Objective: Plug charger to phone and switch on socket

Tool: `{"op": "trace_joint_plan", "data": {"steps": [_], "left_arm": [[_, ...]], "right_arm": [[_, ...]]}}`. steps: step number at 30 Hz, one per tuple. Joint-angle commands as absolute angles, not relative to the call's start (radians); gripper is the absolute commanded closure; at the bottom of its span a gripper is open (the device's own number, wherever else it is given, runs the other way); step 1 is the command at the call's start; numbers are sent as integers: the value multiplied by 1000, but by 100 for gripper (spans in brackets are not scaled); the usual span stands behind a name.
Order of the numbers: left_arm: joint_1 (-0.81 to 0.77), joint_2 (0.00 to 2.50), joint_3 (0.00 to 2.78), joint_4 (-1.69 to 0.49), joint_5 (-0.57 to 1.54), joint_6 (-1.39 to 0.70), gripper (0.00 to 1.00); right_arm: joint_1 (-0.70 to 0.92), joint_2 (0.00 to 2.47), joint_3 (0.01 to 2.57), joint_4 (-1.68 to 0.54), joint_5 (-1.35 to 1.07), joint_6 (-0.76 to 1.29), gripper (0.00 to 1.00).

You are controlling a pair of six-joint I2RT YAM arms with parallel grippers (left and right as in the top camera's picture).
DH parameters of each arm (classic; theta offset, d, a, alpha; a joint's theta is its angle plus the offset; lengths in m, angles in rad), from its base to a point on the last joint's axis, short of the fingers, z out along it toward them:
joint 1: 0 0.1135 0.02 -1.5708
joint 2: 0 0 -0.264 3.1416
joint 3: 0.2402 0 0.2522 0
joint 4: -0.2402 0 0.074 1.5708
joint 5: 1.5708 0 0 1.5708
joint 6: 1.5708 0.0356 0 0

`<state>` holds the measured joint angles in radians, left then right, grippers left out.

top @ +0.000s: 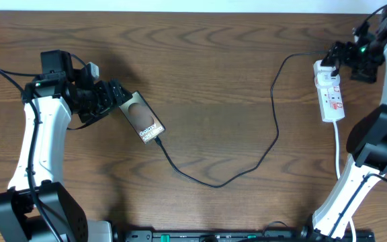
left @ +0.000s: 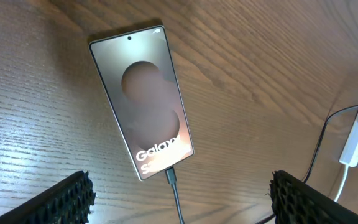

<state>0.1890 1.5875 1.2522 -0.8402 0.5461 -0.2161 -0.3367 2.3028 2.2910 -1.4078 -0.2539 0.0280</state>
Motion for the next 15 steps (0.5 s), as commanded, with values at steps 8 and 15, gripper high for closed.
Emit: {"op": "trace_joint_plan", "data": {"steps": [8,15], "left_arm": [[194,1578,1255,-829,531,-210,14],[194,1556,1310,-909,392,-214,14]], "right_arm": [[-280,2278,2644,-1699,-7,160,1],[-136,2160,2644,-1699,41,219,1]]}}
